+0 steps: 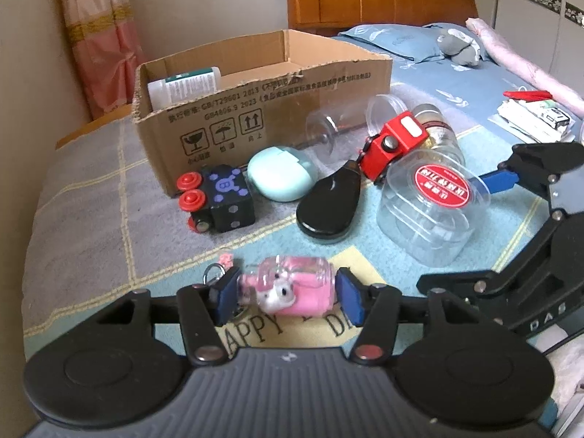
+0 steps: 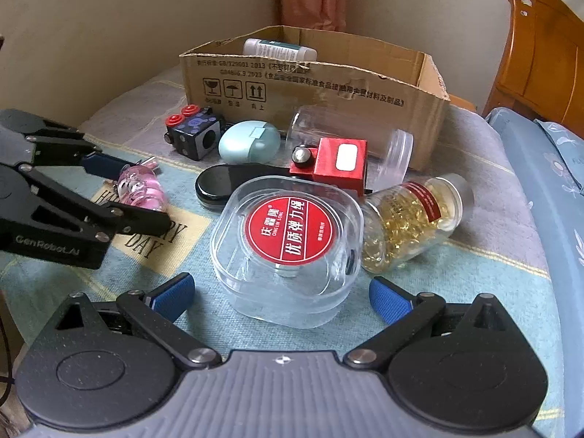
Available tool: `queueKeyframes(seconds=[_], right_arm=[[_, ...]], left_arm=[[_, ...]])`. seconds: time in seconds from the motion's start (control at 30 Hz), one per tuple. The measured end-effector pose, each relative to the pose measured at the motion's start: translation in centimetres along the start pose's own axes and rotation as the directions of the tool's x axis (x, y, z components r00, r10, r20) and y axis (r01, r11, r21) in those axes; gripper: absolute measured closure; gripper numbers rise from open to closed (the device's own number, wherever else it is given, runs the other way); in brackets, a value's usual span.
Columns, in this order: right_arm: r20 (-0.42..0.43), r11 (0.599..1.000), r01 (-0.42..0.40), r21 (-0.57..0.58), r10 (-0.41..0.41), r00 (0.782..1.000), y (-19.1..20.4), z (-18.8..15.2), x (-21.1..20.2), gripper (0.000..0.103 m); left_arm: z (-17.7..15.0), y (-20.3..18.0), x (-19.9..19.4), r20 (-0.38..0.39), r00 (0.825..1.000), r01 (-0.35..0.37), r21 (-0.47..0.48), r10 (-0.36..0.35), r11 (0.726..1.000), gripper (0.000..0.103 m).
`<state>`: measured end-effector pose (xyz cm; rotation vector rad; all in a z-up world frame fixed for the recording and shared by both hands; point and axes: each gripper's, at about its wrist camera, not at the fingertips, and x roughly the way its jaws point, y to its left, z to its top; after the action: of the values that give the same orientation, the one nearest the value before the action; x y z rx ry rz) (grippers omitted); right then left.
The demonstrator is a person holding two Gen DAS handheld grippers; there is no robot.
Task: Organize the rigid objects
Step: 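Grasp the pink keychain bottle with the left gripper while the right grasps the clear box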
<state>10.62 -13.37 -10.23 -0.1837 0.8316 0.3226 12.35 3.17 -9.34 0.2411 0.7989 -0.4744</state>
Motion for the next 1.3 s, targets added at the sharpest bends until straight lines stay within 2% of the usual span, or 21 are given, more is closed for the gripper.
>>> queueKeyframes(seconds=[0.2, 0.47, 0.6, 0.7, 1.3], right_arm=[[0.004, 1.0, 0.009, -0.002, -0.009, 1.0, 0.0, 0.2, -0.3, 0.0], [0.024, 1.0, -0.022, -0.001, 0.022, 0.999, 0.4, 1.4, -0.4, 0.004], [0.008, 1.0, -0.003, 0.01, 0.003, 1.0, 0.5, 2.0, 0.4, 0.011], [-0.014, 1.0, 0.02, 0.004, -0.02, 1.0, 0.7, 2.2, 0.9, 0.021], [-0.017, 0.995, -0.041, -0.094, 0.039, 0.999, -0.7, 3.7, -2.4, 0.022]], left_arm=[[0.2, 0.0, 0.0, -0.014, 1.0, 0.02, 0.01, -0.02, 1.0, 0.053], [0.1, 1.3, -1.5, 0.003, 0.999, -0.05, -0.009, 0.05, 0.999, 0.053], [0.2, 1.9, -1.6, -0.002, 0.998, -0.061, -0.026, 0.061, 0.998, 0.053], [0.2, 2.0, -1.6, -0.009, 0.998, -0.059, -0.03, 0.059, 0.998, 0.053], [2.7, 1.6, -3.8, -0.043, 0.998, -0.043, 0.019, 0.044, 0.999, 0.053]])
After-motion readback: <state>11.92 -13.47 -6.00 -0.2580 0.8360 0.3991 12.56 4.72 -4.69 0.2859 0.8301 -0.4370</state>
